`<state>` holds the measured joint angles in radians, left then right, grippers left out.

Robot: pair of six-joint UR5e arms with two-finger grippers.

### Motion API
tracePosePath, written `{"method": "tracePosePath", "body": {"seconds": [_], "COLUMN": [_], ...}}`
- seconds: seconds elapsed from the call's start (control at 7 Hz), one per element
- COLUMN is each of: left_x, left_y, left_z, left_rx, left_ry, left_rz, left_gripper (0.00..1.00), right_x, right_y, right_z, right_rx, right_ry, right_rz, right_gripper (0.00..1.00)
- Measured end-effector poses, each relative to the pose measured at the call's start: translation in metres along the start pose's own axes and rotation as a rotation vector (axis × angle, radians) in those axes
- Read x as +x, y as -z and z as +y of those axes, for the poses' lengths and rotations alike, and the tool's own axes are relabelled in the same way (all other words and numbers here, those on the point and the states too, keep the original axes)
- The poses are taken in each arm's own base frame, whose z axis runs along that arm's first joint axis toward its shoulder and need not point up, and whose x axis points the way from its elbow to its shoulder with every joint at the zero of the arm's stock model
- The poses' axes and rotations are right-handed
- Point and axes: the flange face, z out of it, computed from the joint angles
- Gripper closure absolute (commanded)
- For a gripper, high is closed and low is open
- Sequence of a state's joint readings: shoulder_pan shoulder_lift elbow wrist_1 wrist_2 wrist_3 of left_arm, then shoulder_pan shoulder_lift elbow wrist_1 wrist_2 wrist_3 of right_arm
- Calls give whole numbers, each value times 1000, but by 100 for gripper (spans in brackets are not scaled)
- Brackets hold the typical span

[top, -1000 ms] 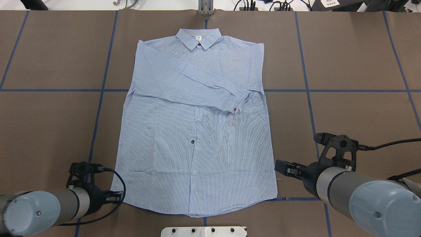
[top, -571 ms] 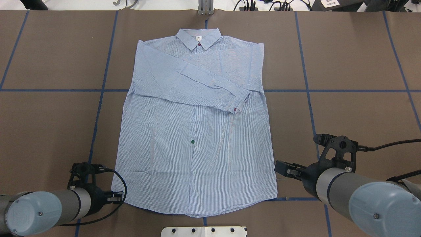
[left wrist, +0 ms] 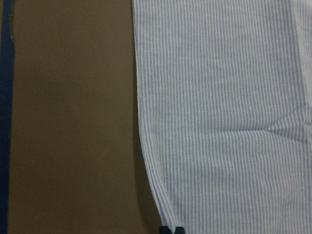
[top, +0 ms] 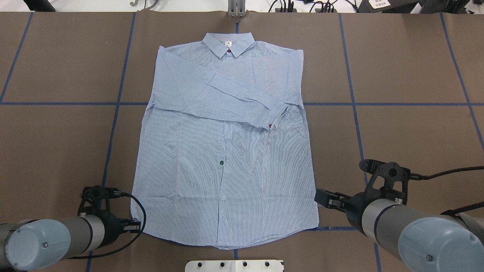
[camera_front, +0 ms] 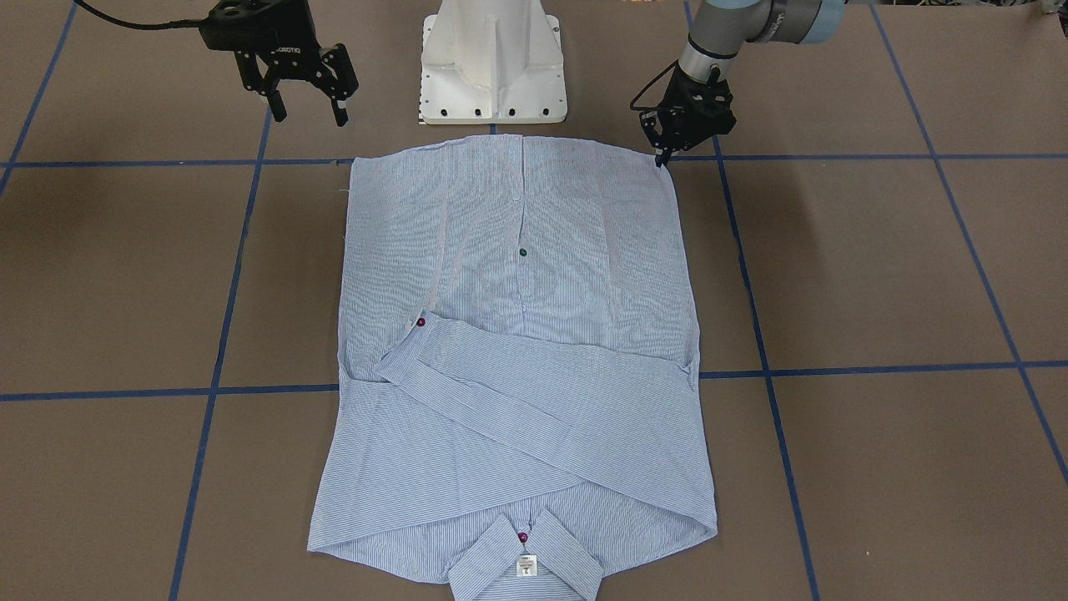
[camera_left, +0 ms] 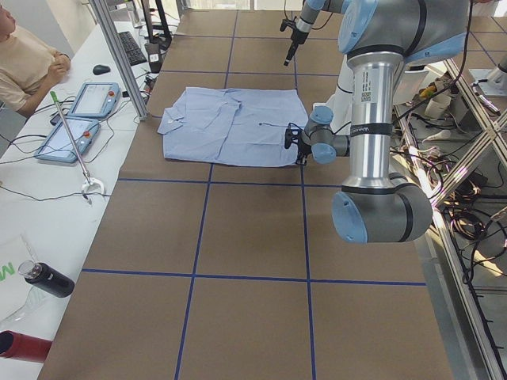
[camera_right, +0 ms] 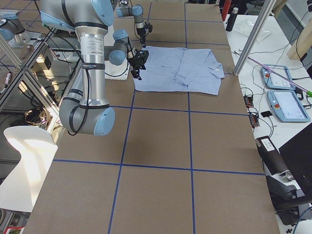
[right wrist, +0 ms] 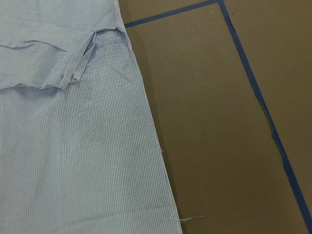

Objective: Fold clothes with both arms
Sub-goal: 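Lower both grippers down to the table at the hem corners, then close both grippers on the hem corners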

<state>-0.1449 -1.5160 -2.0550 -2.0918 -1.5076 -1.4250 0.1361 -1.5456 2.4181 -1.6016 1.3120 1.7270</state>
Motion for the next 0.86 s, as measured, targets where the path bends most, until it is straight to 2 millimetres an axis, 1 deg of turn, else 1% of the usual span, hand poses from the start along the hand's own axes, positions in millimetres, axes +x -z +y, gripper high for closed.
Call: {"method": "tracePosePath", "body": {"seconds": [0.29,0.43,0.57,0.71,0.86], "left_x": [4,7,9,10,11], "left_y": [2,3,3,4,5], "left_z": [-1,-1,-2,-3,-4], "left_rx": [1,2,6,17,31], "left_ry": [1,1,1,1,1], "left_rz": [10,17,20,22,23], "left_gripper": [100,100,100,100,100], "right_x": [-1,1,8,20,32], "right_y": [-2,-8,-22,-40,-60], "right_z": [14,18,24,32,43], "right_rx": [13,12,14,22,39], "right_ry": [-19,-24,-25,-22,-17], "right_rz": [-11,-24,-38,-55,-79], "right_gripper": [0,0,0,4,20]}}
